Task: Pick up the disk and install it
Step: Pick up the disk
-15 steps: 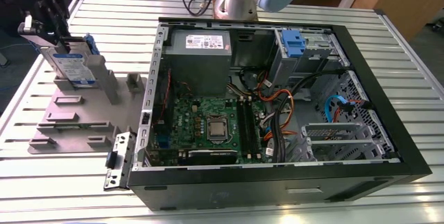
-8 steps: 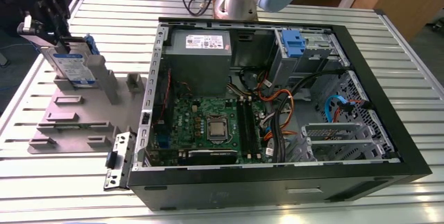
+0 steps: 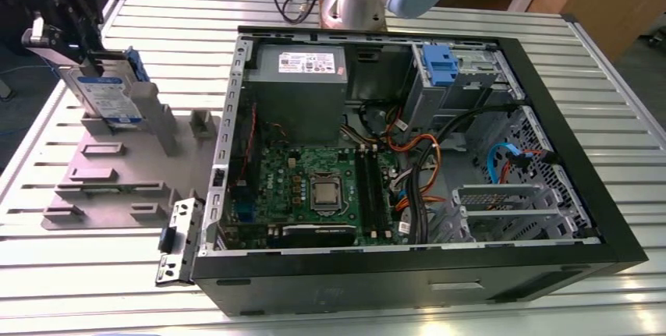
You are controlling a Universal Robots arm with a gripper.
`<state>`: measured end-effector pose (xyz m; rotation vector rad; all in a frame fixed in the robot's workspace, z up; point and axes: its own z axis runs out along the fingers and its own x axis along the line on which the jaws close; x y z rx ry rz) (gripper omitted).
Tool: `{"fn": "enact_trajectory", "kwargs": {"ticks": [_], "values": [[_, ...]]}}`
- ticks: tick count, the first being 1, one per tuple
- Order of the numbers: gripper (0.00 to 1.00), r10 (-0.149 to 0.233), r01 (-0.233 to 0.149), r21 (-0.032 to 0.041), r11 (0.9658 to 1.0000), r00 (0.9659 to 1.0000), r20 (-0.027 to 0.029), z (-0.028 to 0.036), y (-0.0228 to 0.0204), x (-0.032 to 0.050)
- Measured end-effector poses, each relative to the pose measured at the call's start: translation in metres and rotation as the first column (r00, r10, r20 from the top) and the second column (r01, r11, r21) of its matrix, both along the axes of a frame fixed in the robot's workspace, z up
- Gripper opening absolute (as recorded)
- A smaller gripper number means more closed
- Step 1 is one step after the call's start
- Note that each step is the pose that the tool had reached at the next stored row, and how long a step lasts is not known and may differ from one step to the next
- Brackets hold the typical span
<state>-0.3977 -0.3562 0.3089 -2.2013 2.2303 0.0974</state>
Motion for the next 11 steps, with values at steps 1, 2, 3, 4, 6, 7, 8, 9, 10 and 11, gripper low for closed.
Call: {"fn": "enact_trajectory", "kwargs": {"ticks": [1, 2, 3, 4, 6, 7, 8, 9, 10, 11], "values": [[0.35, 0.0, 0.0, 0.0001, 1.0, 1.0, 0.0001, 0.0, 0.0, 0.0], [0.35, 0.0, 0.0, 0.0, 1.0, 1.0, 0.0, 0.0002, 0.0, 0.0], [0.35, 0.0, 0.0, -0.0002, 1.0, 1.0, -0.0003, 0.0004, 0.0, 0.0], [0.35, 0.0, 0.0, -0.0001, 1.0, 1.0, -0.0002, 0.0004, 0.0, 0.0], [0.35, 0.0, 0.0, -0.0001, 1.0, 1.0, -0.0001, 0.0005, 0.0, 0.0], [0.35, 0.0, 0.0, -0.0001, 1.0, 1.0, -0.0002, 0.0006, 0.0, 0.0], [0.35, 0.0, 0.0, -0.0001, 1.0, 1.0, -0.0003, 0.0008, 0.0, 0.0], [0.35, 0.0, 0.0, -0.0001, 1.0, 1.0, -0.0002, 0.0008, 0.0, 0.0], [0.35, 0.0, 0.0, -0.0001, 1.0, 1.0, -0.0002, 0.0009, 0.0, 0.0], [0.35, 0.0, 0.0, -0.0001, 1.0, 1.0, -0.0002, 0.0009, 0.0, 0.0]]}}
